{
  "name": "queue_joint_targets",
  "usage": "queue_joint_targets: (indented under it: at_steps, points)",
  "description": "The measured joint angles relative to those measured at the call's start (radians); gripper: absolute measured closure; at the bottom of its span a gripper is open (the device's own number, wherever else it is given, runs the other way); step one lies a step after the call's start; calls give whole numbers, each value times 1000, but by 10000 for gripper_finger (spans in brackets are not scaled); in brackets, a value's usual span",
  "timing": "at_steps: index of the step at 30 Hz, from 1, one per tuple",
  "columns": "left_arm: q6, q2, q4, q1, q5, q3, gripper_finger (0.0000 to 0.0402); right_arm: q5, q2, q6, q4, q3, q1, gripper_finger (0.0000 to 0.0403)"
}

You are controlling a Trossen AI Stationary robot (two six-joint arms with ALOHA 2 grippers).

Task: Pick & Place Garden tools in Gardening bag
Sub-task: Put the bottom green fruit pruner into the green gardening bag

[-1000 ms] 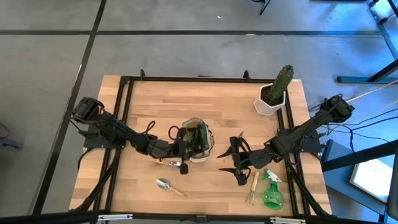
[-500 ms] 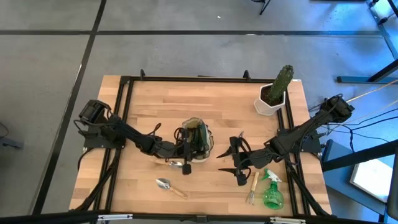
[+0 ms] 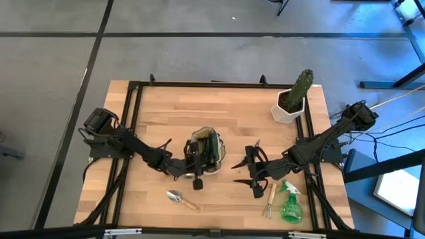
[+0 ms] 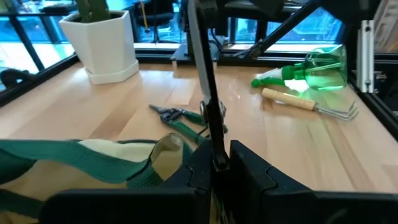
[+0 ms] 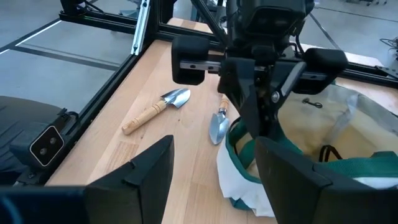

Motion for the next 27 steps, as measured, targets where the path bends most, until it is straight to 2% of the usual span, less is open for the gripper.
queue_joint_targets:
  at_steps: [19,27]
  points:
    - [-65,3,-83,-27,-18,0,372,1,0,0,7,0,0,178]
    - [2,7,-24,-62,-142,-3,288,1,0,0,7,0,0,178]
